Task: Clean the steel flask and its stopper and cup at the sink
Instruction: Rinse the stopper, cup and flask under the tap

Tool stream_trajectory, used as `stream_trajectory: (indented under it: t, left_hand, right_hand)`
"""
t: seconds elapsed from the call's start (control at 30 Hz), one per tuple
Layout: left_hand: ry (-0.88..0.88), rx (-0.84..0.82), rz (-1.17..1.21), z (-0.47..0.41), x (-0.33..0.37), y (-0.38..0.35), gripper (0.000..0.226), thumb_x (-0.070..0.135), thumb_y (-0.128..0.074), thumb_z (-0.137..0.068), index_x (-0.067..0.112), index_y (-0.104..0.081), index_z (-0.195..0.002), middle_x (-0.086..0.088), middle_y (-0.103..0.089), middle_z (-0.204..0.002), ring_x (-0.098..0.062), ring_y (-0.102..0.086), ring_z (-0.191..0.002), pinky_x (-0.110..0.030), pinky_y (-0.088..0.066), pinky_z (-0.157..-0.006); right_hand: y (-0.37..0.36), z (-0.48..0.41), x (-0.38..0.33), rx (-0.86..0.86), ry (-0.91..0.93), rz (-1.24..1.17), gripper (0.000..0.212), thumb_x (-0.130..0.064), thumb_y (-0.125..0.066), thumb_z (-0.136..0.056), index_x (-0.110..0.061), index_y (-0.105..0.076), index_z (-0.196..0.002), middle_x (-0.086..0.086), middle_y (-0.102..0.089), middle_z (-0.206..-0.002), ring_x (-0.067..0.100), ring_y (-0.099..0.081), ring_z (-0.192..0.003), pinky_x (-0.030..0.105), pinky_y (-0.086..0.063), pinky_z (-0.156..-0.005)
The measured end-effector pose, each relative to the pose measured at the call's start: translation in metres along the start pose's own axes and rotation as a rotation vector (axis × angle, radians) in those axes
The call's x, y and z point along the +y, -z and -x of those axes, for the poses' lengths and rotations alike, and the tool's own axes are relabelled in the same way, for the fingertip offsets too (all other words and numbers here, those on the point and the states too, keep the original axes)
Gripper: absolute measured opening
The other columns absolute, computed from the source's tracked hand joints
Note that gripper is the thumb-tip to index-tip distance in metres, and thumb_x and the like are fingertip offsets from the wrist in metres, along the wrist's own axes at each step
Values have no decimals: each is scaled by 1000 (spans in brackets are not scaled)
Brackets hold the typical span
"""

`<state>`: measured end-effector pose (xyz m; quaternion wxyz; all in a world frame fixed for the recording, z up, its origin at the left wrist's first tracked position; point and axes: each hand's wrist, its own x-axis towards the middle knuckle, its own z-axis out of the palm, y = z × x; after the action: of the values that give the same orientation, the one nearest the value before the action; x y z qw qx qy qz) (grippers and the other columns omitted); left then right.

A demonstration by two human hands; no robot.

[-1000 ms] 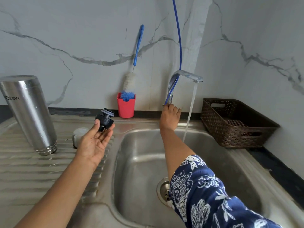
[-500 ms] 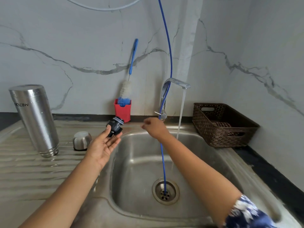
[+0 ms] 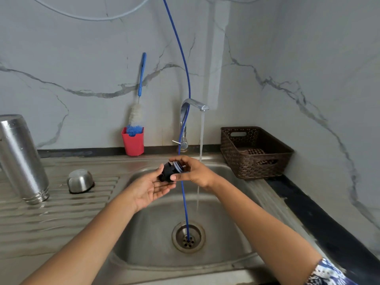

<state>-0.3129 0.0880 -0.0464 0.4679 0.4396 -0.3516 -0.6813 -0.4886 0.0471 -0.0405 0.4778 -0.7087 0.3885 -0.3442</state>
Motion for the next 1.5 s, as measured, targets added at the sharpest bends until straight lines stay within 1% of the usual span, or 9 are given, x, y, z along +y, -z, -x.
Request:
stream_trajectory:
  t: [0.1, 0.23, 0.33, 0.5, 0.87, 0.97, 1.13, 1.43, 1.5]
  left_hand:
    - [19, -7, -48, -8, -8, -11, 38, 38, -52, -94, 2, -62, -104, -19, -73, -89, -21, -73, -74, -25, -59, -61]
    - [-20, 67, -193, -14, -18, -9, 36, 38, -53, -94, 8, -60, -113, -16, -69, -105, -25, -67, -93, -32, -55, -73]
    - [-42, 108, -266, -12, -27, -2, 33, 33, -53, -96, 10, -57, -118, -15, -65, -114, -25, -64, -97, -32, -52, -79]
    - [-50, 146, -303, -16, -32, 13, 34, 29, -58, -94, 11, -58, -122, -11, -67, -109, -22, -66, -97, -32, -52, -76]
    - [-52, 182, -307, -23, -36, 27, 28, 28, -58, -94, 12, -60, -116, -10, -68, -109, -22, -66, -97, -32, -52, -75]
    - [-48, 186, -311, -25, -38, 29, 27, 27, -58, -94, 12, -60, -115, -10, -68, -109, -22, -66, -97, -32, -52, -75]
    - [-44, 184, -315, -28, -40, 33, 23, 29, -58, -94, 15, -61, -112, -9, -68, -109, -21, -66, -98, -33, -52, -78]
    - [-63, 189, -388, -26, -42, 30, 25, 28, -60, -93, 13, -62, -113, -9, -69, -105, -21, -67, -92, -32, -51, -80]
    - [-165, 231, -673, -26, -43, 31, 23, 29, -62, -92, 14, -65, -109, -8, -69, -103, -20, -65, -90, -29, -48, -78]
  right_hand:
    - [11, 3, 12, 78, -45, -51, 56, -7, -79, -73, -15, -55, -123, 6, -60, -115, 19, -58, -110, 30, -48, -98]
    - [25, -2, 30, 211, -181, -98, 50, -3, -79, -71, -10, -55, -114, 6, -60, -109, 21, -59, -103, 28, -53, -83]
    - [36, -6, 44, 311, -272, -66, 49, -3, -80, -69, -11, -56, -111, 10, -63, -112, 24, -60, -105, 36, -50, -95]
    - [45, -13, 55, 437, -382, -3, 52, -7, -81, -69, -7, -59, -116, 6, -64, -108, 20, -58, -98, 28, -45, -84]
    - [46, -26, 65, 451, -381, 146, 49, -7, -80, -72, -9, -59, -116, 3, -61, -106, 17, -56, -95, 24, -42, -76]
    - [51, -24, 73, 498, -391, 96, 46, -12, -80, -73, -9, -60, -115, 4, -63, -107, 16, -57, -94, 25, -42, -79]
    - [53, -20, 82, 525, -409, -114, 44, -8, -77, -75, -3, -61, -116, 6, -65, -100, 11, -58, -78, 20, -42, -64]
    - [51, -16, 85, 460, -380, 3, 59, 3, -79, -68, -8, -54, -120, 6, -59, -111, 20, -56, -104, 27, -44, -87]
    - [50, -17, 85, 454, -360, 67, 60, 2, -80, -67, -10, -52, -119, 3, -57, -112, 20, -54, -107, 26, -41, -87]
